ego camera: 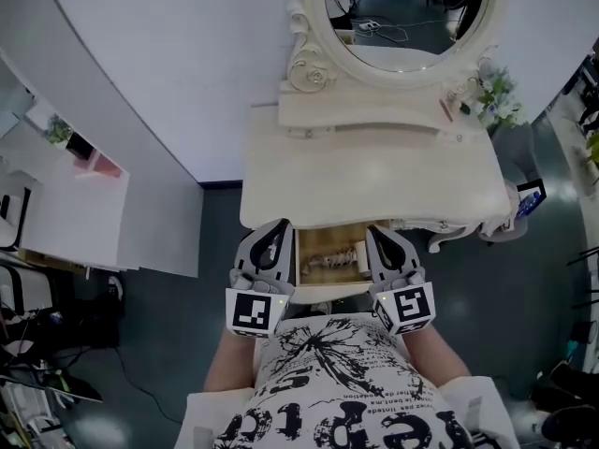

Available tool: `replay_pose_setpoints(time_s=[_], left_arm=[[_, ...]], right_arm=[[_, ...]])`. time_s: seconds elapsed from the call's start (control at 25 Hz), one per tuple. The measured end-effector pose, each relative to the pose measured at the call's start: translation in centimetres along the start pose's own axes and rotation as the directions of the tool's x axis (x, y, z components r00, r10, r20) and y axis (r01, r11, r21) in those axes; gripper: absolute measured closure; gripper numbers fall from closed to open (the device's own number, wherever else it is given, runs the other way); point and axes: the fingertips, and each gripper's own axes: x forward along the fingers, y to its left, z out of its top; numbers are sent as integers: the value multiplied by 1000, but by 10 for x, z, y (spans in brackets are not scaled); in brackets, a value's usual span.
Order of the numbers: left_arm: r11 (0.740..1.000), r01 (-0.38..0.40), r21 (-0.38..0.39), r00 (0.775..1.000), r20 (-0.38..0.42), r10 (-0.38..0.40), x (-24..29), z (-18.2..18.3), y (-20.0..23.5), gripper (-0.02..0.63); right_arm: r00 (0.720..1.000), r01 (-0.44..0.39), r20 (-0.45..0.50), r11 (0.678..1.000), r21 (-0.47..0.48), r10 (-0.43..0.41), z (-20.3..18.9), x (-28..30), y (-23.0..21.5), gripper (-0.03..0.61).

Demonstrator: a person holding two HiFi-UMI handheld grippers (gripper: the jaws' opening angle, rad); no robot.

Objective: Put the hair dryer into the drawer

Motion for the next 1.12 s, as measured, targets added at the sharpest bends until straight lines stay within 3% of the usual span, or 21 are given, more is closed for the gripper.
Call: replay_pose_setpoints(time_s=[0.16,0.68,1.12], left_arm=[[1000,-18,-7,999,-39,17,-8,-6,9,592],[999,-40,-31,998,-45,38,-5,-9,20,592],[999,40,-36,998,-36,-41,4,-10,13,592]], right_arm=[[1000,-28,-2,999,-19,28,3,4,10,566],[999,-51,-2,998,-32,51,7,18,19,566],[999,-52,-10,997,-52,51,8,24,18,566]])
